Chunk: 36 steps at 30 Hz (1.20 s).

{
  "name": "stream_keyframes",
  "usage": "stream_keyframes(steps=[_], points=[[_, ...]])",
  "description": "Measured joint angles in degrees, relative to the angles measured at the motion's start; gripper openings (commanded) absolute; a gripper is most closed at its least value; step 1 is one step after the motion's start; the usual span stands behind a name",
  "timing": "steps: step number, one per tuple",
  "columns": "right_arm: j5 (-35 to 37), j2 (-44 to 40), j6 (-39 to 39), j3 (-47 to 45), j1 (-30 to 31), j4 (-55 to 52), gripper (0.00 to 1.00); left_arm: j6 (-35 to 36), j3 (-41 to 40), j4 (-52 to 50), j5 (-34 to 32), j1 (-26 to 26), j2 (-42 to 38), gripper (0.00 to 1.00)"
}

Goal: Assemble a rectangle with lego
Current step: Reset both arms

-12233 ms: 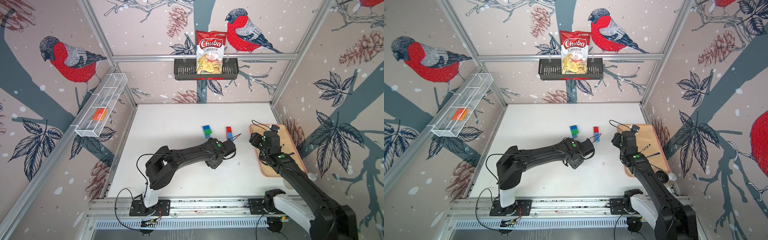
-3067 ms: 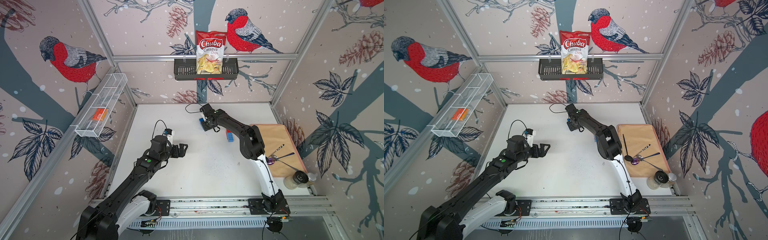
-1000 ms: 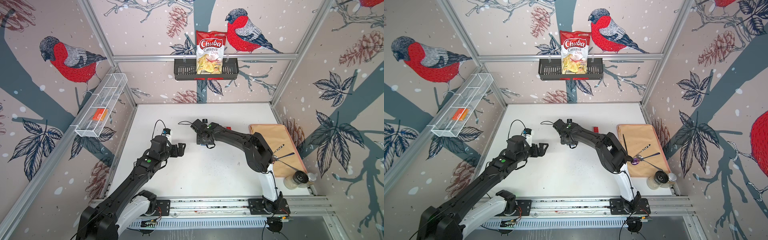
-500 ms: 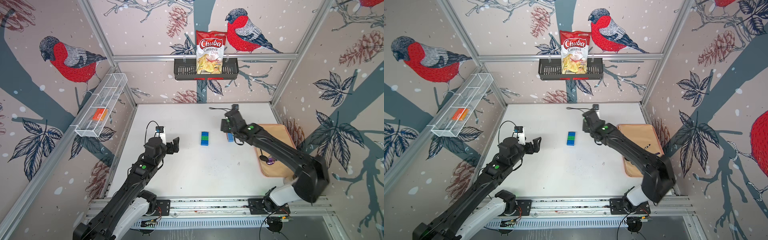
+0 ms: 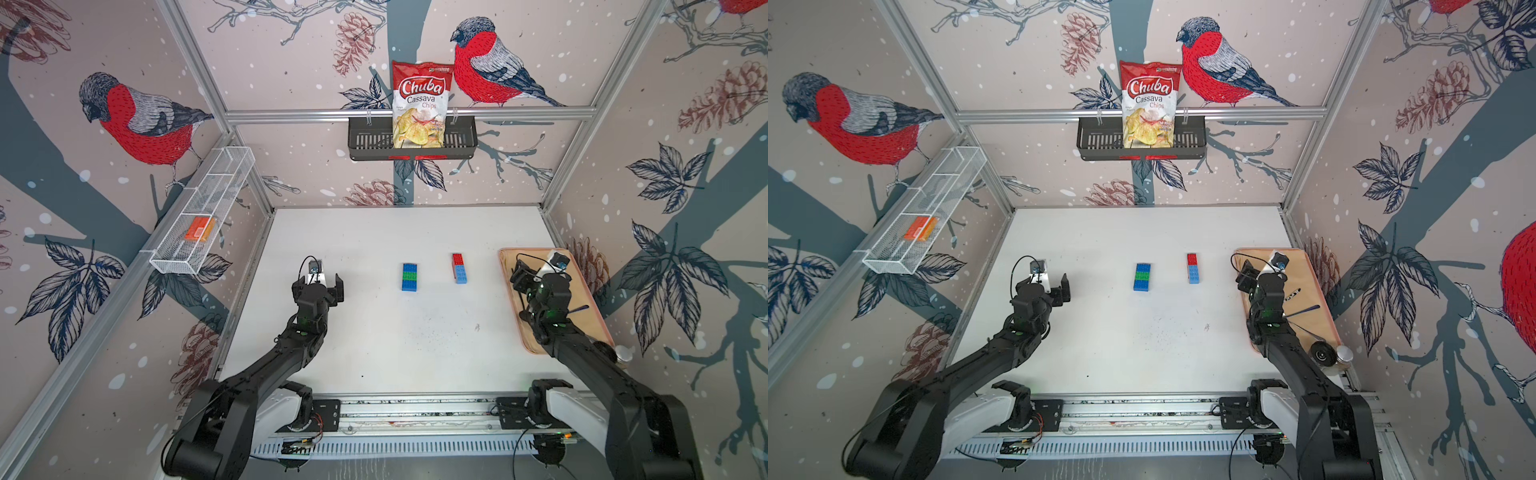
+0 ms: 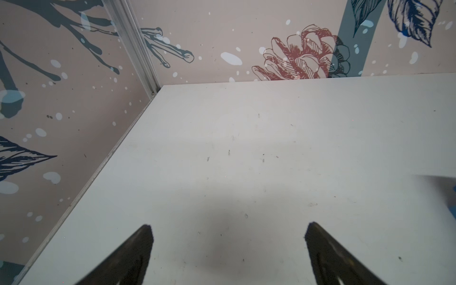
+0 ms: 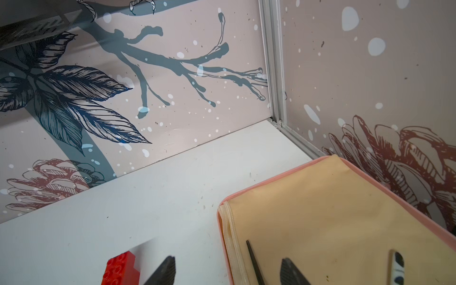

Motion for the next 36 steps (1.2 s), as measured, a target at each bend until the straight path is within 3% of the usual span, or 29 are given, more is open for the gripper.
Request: stream_keyframes(steps=[5, 12, 18, 21, 23, 24, 25, 36], points=[[-0.6, 5.9, -5.5, -3.9, 0.3, 10.9, 0.69, 0.4, -3.7, 11.4, 2.9, 3.3, 6.3, 0.96], [5.6, 19.7, -13.5, -7.6, 4.7, 27.6, 0.7, 2.3, -3.9, 24.0, 6.9, 7.2, 13.3, 0.96], [0.6, 26.2, -14.3, -11.8, -1.6, 43.1, 0.69, 6.0, -1.7, 29.8, 11.6, 9.8, 19.9, 0.95], [-2.3, 25.9, -14.4, -10.4, -1.8, 42.6, 0.72, 5.0, -4.5, 37.4, 12.3, 11.5, 23.8, 0.95], [-2.6, 26.1, -14.2, -8.4, -1.9, 43.8, 0.77, 5.1, -4.6, 36.3, 13.6, 11.7, 24.1, 0.96], [-2.6, 26.6, -14.1, -8.3, -1.9, 44.5, 0.93, 5.0, -4.2, 37.2, 13.9, 11.9, 24.2, 0.97], [-2.5, 26.9, -13.9, -8.3, -2.0, 44.0, 1.0, 4.6, -4.0, 38.6, 13.5, 12.1, 24.4, 0.98], [0.1, 27.1, -12.7, -8.9, -1.1, 44.1, 1.0, 3.3, -4.0, 40.5, 11.2, 11.9, 24.8, 0.98]])
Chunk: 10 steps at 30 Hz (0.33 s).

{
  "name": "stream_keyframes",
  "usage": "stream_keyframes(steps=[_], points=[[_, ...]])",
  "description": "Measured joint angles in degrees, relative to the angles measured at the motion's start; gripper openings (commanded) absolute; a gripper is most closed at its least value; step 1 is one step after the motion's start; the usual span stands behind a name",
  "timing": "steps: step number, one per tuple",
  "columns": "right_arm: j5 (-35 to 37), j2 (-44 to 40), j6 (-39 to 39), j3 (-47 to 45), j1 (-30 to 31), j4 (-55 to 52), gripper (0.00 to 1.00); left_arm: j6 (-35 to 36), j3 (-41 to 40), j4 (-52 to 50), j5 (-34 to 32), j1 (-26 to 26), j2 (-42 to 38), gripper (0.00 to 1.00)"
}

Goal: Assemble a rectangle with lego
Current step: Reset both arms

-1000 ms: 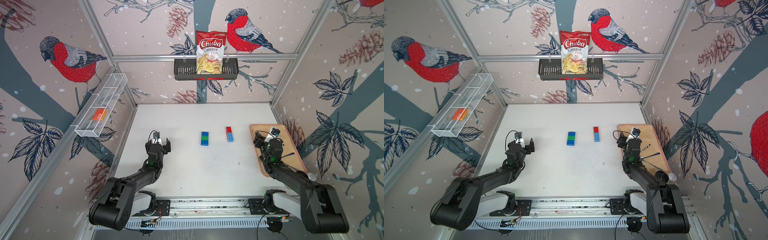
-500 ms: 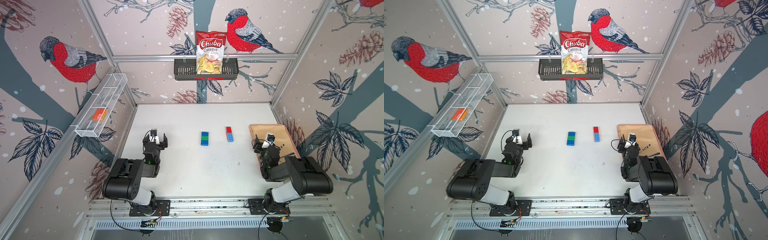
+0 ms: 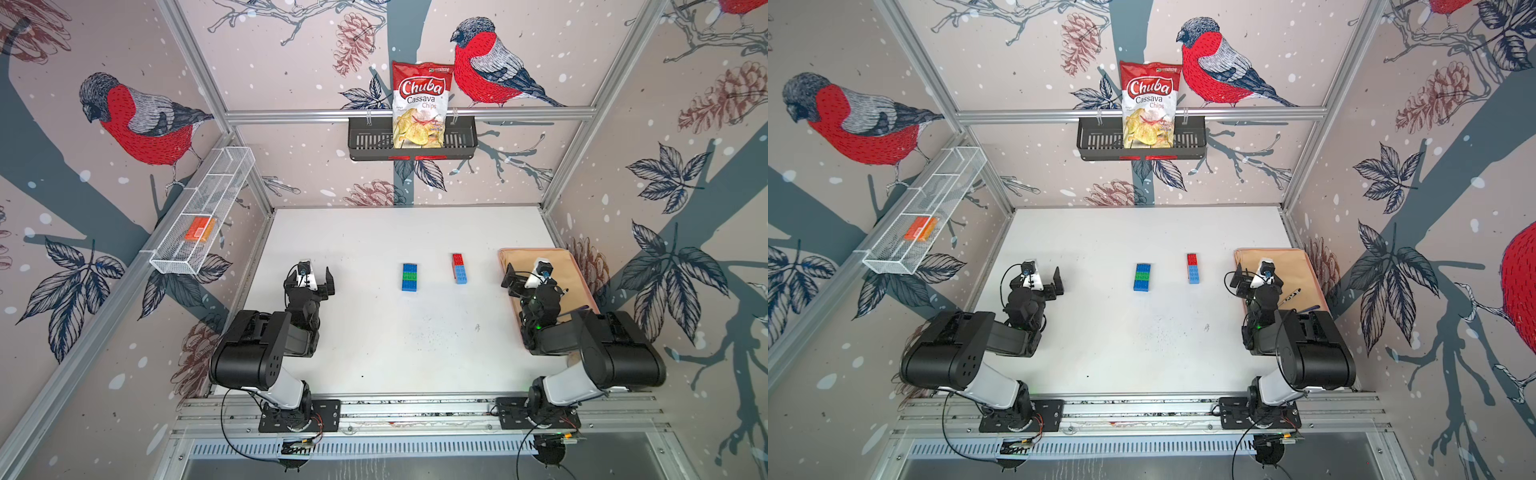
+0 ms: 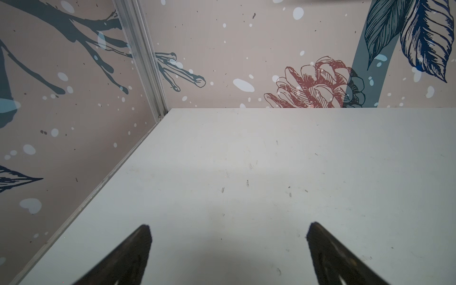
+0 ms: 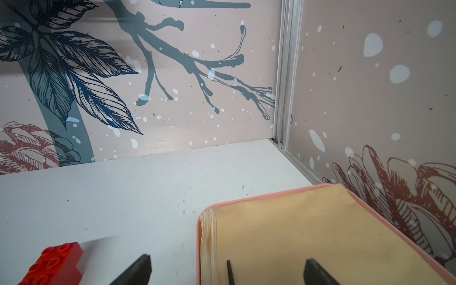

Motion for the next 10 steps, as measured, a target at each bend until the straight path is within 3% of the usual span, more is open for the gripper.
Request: stream_keyframes(steps=[3, 10], points=[[2.0, 0.6, -0.2, -1.3, 2.0, 2.1, 1.0, -0.1, 0.0, 0.7, -0.3, 0.0, 0.0, 0.98], [2.8, 0.6, -0.2, 0.5, 0.4, 1.2, 1.0, -0.1, -0.1, 0.7, -0.9, -0.2, 0.1, 0.98]])
